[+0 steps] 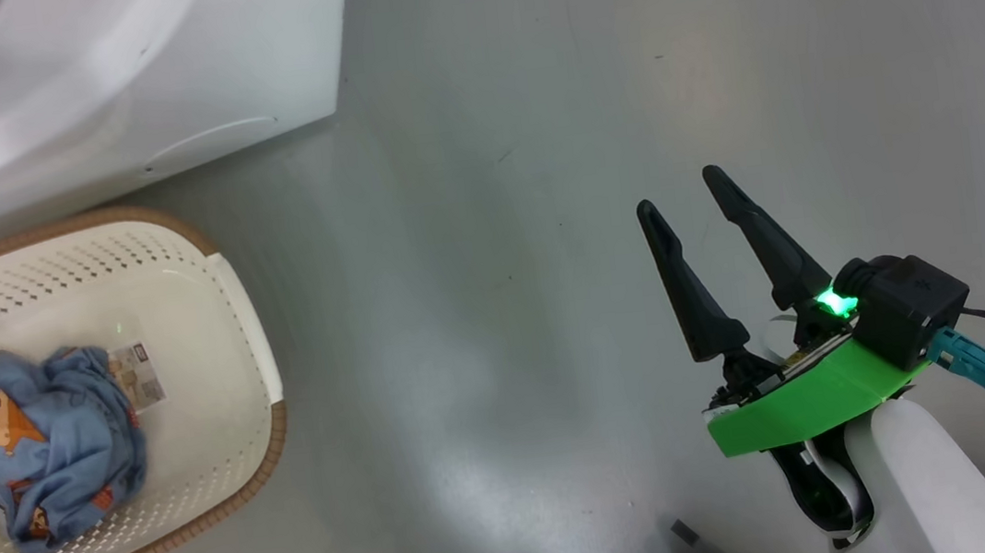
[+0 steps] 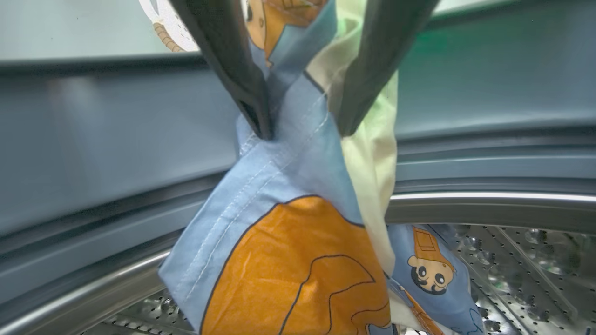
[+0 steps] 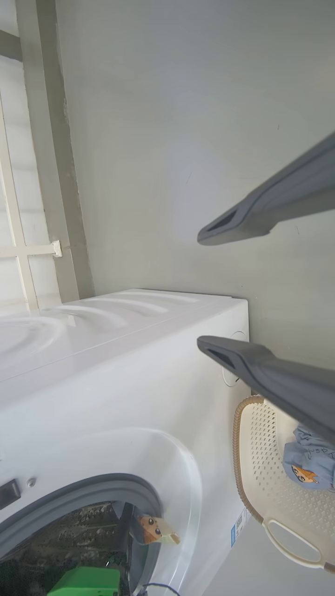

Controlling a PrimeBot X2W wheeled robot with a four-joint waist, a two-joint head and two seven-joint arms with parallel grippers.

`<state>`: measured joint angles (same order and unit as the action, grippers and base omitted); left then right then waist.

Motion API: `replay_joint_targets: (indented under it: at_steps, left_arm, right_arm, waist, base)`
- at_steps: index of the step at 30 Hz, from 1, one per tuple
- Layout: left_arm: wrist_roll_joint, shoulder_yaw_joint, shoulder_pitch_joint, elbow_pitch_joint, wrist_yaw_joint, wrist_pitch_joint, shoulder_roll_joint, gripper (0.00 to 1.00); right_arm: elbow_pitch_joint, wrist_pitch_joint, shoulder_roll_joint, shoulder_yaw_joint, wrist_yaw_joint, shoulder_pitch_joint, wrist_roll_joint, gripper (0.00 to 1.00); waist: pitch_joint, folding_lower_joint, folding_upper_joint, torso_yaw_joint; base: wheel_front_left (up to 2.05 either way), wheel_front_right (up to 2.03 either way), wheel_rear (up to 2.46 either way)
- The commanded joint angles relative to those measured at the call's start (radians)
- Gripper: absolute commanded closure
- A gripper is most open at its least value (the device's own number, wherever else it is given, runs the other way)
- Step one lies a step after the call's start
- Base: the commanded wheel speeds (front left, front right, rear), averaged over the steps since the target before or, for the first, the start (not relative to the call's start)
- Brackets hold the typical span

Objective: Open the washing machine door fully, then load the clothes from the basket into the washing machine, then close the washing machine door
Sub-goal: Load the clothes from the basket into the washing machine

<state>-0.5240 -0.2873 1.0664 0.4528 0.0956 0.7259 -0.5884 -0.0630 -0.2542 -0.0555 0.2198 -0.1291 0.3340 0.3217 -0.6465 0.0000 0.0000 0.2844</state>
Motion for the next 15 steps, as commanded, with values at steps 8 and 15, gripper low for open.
replay_joint_targets:
  at_steps: [8, 15]
  left_arm:
    - [-0.003, 0.049, 0.037, -0.041, 0.028, -0.021, -0.067, 1.00]
    - [0.046, 0.053, 0.078, -0.069, 0.056, -0.123, -0.080, 1.00]
  right_arm:
    - [0.027, -0.008, 0.005, 0.022, -0.002, 0.014, 0.027, 0.00]
    - [0.033, -0.008, 0.005, 0.028, -0.002, 0.025, 0.039, 0.00]
  waist:
    - [-0.017, 0.0000, 0.0000, 0.010]
    - [-0.035, 0.0000, 0.0000, 0.020]
  base:
    - [0.00, 0.00, 0.00]
    - [0.00, 0.00, 0.00]
